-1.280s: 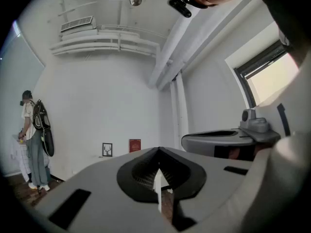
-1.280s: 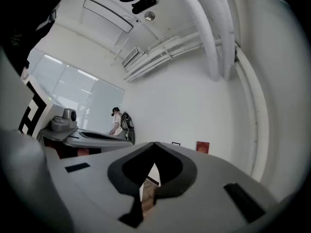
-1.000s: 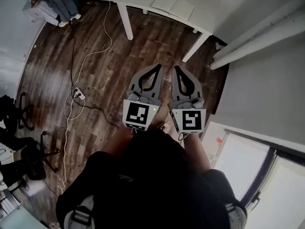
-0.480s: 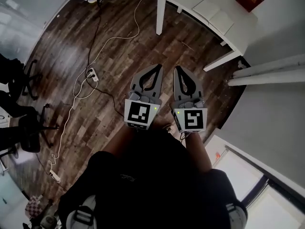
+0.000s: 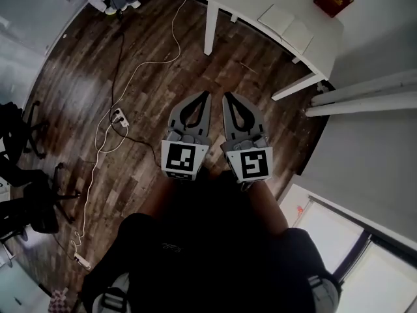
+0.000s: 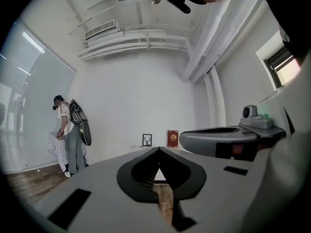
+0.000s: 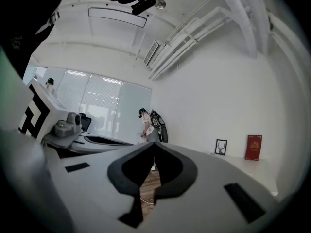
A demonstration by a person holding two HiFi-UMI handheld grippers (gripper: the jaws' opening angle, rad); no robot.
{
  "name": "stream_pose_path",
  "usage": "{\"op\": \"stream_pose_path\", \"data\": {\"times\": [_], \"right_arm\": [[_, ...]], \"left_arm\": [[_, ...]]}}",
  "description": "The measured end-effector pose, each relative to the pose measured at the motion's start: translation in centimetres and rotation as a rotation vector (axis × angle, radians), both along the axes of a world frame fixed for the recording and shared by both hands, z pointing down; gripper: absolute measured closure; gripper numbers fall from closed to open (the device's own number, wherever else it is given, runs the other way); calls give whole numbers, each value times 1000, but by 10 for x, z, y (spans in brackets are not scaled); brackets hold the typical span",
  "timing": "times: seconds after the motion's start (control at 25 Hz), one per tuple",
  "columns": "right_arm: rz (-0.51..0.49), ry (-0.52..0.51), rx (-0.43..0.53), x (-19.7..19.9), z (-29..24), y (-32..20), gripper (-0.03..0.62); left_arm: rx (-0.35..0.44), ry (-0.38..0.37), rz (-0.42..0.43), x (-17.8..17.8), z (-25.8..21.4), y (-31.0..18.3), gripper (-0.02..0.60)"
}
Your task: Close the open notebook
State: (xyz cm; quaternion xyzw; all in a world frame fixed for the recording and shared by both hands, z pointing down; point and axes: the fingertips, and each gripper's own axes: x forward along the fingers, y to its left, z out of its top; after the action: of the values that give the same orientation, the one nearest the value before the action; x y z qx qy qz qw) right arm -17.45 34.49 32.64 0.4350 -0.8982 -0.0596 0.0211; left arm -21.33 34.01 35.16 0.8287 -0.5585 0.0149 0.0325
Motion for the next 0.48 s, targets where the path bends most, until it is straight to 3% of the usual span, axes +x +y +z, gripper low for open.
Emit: {"op": "stream_pose_path", "data": {"times": [0.24,0.48], "right_arm": [[47,28,-30,14,3,-20,571],[43,8,-47,28,15,-77,571]], "left_arm": [[-38,25,47,16,13,-20,578],[-64,6,40,27,24,-72,578]]}}
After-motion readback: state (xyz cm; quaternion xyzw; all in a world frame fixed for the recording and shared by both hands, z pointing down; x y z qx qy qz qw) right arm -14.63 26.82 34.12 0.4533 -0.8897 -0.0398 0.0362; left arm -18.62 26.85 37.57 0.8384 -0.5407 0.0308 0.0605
